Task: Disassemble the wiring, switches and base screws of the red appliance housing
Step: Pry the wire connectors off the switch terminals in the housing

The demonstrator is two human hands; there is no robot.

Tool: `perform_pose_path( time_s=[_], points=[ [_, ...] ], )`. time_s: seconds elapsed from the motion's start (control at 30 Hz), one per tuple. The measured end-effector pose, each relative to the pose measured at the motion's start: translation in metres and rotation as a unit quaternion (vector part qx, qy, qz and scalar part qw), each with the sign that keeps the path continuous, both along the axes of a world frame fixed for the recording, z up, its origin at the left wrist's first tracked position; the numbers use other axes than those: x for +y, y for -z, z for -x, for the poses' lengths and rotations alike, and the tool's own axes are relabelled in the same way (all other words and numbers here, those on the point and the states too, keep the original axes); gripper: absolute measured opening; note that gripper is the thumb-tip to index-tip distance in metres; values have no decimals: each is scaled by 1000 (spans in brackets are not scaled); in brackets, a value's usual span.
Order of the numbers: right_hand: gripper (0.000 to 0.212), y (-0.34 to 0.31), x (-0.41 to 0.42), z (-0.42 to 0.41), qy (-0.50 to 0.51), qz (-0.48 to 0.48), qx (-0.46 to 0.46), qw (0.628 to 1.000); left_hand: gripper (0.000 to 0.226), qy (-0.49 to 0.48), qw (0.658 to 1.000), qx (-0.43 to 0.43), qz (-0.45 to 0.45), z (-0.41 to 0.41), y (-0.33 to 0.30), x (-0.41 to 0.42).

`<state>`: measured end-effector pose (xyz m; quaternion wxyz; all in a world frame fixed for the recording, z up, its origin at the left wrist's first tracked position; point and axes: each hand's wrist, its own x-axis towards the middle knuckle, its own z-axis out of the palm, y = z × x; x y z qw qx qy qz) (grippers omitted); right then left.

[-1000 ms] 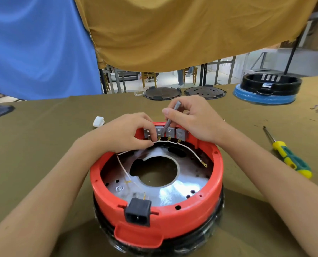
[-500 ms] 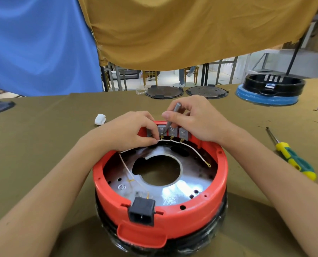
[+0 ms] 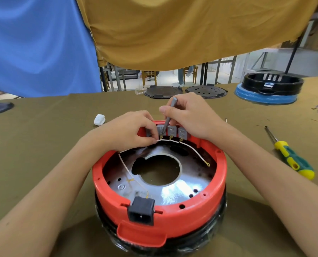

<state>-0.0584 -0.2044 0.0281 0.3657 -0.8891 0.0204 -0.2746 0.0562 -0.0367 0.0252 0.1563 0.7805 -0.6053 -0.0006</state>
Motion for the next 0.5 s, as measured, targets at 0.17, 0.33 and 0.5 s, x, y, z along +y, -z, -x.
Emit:
perform_pose_path(
  time_s=[0.17,0.33,0.5],
  points=[
    [27,2,3,4,-13,89,-19,996,7,1,1000,-6,5,-2,2,-1],
    [28,2,1,0,-14,66,-7,998,3,3,1000,-13,9,-4,3,-1],
    [28,3,-4,-6,-12,-35,7,999,6,7,1000,-5,8,-4,2,-1]
  ],
)
